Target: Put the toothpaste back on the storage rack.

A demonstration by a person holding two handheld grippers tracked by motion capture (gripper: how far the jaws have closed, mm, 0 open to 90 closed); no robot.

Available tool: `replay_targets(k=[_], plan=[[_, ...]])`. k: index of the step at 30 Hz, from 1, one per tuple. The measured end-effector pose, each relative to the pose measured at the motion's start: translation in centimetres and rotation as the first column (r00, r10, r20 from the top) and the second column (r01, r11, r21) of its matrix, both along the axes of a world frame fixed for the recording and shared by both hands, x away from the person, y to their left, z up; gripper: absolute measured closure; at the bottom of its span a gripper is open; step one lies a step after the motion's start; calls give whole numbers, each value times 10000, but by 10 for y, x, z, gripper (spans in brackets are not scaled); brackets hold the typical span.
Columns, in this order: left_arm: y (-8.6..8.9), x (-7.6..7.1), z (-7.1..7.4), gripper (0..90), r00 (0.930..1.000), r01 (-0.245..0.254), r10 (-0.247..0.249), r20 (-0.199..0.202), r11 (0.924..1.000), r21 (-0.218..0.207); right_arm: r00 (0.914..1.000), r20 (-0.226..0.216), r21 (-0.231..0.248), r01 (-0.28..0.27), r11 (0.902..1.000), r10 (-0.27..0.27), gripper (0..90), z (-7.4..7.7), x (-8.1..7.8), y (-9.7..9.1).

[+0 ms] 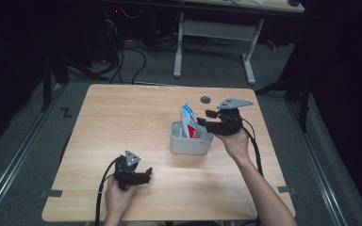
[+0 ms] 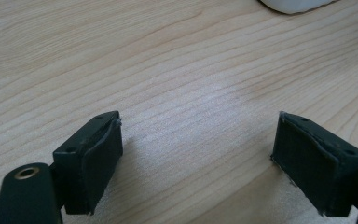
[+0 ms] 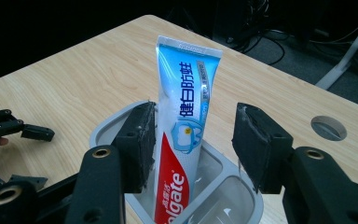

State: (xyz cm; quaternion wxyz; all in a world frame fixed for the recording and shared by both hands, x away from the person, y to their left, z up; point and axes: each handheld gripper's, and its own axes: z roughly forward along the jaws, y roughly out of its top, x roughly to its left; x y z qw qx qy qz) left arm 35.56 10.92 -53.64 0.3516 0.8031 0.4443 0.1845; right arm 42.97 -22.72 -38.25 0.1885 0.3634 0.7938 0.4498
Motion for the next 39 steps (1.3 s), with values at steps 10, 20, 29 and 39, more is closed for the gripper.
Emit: replay_targets(k=[10,20,29,39], plan=[[0,0,0,162,10000,0,0,1,10000,-2,9998,3,2,183,9998,-183,494,5,-6,-10],[0,0,0,162,10000,1,-1,1,10000,1,9998,107,25,154,9999,-154,494,9,-11,-16],[0,0,0,162,10000,-1,1,1,10000,-1,9994,75,16,339,9994,-339,496,12,-15,-26],[0,0,0,162,10000,-2,2,2,10000,-1,9990,127,56,437,9990,-438,498,14,-21,-33]])
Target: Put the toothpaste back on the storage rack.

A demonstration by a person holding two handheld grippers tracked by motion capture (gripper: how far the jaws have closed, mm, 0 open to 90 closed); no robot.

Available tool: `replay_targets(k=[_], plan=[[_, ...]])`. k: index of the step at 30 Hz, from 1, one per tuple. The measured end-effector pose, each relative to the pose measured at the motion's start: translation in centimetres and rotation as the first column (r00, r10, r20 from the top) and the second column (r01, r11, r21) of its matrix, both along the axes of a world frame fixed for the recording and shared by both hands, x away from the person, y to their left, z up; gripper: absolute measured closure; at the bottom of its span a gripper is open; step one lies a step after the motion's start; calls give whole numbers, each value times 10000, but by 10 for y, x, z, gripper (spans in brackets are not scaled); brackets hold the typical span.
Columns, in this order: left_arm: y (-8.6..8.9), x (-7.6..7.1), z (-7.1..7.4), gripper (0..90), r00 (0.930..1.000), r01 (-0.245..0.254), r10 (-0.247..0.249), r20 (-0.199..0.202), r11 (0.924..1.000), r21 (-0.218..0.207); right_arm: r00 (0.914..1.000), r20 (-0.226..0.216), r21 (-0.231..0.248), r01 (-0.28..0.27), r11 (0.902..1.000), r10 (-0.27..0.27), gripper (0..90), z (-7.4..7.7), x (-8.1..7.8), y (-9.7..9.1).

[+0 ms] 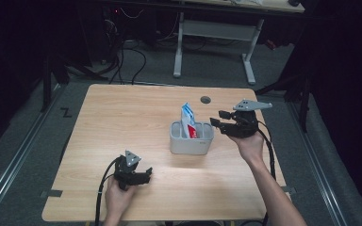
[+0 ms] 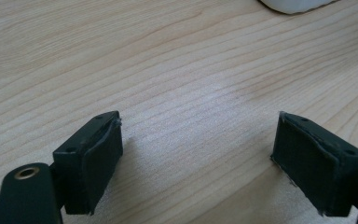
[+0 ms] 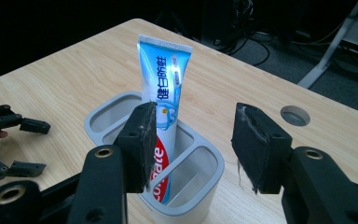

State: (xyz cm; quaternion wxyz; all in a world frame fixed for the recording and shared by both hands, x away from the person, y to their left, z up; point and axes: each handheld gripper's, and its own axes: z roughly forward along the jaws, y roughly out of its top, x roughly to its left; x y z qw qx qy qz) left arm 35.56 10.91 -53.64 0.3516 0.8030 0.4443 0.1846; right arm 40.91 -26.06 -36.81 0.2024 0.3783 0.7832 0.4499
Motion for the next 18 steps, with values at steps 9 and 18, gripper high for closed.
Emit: replay_targets(k=[9,18], plan=[[0,0,0,162,10000,3,-3,0,10000,6,9998,40,208,174,9996,-175,506,-6,-10,-11],[0,0,0,161,10000,-9,9,-1,10000,0,9995,89,45,287,9996,-288,505,-7,-16,-18]])
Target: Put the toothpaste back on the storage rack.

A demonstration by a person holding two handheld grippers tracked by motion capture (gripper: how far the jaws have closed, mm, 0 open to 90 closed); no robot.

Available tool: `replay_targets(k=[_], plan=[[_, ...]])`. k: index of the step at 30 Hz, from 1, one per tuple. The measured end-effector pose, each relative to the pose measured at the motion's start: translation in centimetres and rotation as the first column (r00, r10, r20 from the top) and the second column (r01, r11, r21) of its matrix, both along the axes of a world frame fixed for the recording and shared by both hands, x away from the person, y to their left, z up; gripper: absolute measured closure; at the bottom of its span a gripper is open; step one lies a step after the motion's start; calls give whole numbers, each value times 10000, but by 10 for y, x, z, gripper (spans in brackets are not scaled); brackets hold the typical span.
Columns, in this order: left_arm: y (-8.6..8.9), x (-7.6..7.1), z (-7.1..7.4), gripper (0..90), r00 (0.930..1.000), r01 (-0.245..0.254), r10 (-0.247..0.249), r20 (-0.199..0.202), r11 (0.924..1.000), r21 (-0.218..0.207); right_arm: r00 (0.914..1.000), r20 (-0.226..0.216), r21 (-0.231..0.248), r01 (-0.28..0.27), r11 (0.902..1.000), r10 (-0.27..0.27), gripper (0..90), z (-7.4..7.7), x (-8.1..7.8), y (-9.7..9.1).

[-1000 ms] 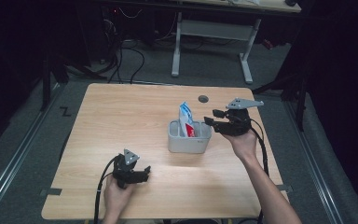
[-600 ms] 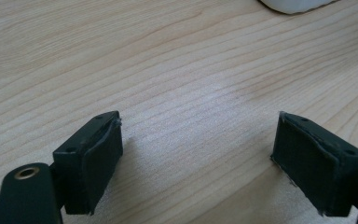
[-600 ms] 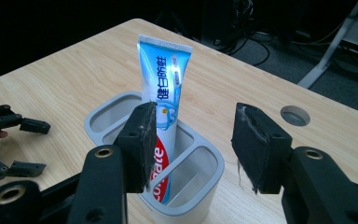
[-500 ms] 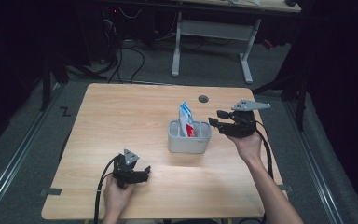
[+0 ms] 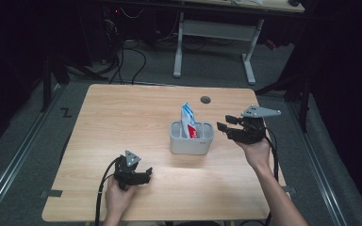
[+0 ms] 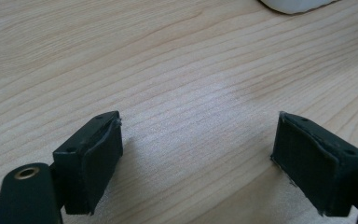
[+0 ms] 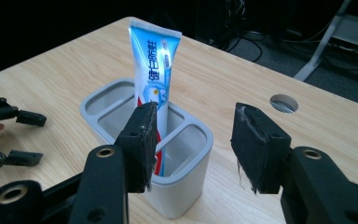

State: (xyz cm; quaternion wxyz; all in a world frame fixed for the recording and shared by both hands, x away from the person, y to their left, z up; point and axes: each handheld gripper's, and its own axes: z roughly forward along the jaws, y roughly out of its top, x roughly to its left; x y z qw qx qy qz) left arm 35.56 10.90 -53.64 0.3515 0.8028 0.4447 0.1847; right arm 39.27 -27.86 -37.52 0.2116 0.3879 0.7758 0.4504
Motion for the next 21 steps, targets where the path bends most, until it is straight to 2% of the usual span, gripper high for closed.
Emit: replay_targets(k=[21], plan=[[0,0,0,161,10000,-16,16,17,10000,-6,9994,-74,30,339,9994,-339,504,-7,-11,-14]])
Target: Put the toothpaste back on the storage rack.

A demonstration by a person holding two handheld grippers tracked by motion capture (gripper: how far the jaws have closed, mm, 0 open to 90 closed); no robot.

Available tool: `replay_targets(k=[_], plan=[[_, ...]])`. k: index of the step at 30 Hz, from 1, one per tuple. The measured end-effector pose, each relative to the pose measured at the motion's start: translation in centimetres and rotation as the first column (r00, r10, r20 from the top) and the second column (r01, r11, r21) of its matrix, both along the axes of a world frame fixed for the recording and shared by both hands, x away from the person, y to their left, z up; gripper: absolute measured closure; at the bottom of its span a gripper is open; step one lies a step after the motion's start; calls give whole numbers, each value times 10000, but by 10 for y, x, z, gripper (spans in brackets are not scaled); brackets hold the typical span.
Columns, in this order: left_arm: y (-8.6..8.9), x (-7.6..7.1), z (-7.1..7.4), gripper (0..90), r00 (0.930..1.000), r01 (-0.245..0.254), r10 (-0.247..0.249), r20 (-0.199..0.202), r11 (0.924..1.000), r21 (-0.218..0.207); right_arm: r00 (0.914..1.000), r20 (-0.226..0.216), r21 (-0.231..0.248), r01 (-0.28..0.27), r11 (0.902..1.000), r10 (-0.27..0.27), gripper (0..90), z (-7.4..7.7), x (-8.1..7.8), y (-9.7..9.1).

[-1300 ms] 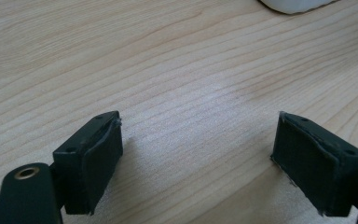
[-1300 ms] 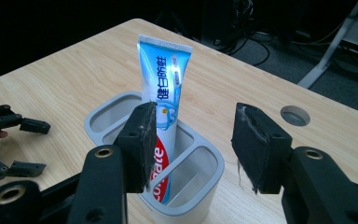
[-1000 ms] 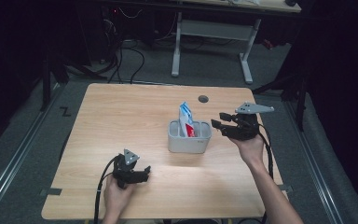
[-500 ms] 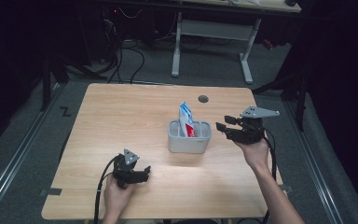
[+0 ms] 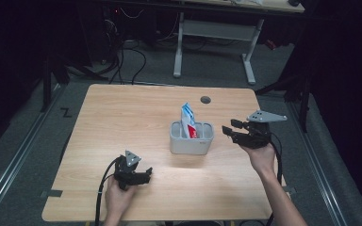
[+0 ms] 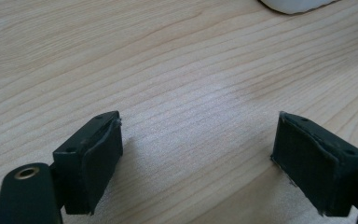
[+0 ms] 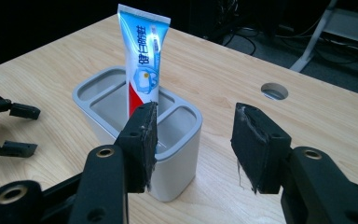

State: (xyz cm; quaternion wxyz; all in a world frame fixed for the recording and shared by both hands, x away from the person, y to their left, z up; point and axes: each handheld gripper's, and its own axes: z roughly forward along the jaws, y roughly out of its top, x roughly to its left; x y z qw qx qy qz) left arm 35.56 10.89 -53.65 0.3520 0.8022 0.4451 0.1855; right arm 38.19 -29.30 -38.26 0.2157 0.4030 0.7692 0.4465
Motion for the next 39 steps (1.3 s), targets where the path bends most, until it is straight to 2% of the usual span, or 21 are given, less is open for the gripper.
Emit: replay_targets(k=[10,27,39], plan=[[0,0,0,162,10000,2,-2,1,10000,1,9997,-71,5,215,9998,-215,503,-8,-4,-7],[0,0,0,162,10000,-2,2,1,10000,0,9988,-175,326,458,9984,-453,503,-18,-9,-15],[0,0,0,162,10000,-4,4,1,10000,-2,9971,-333,508,705,9962,-689,499,-31,-13,-23]])
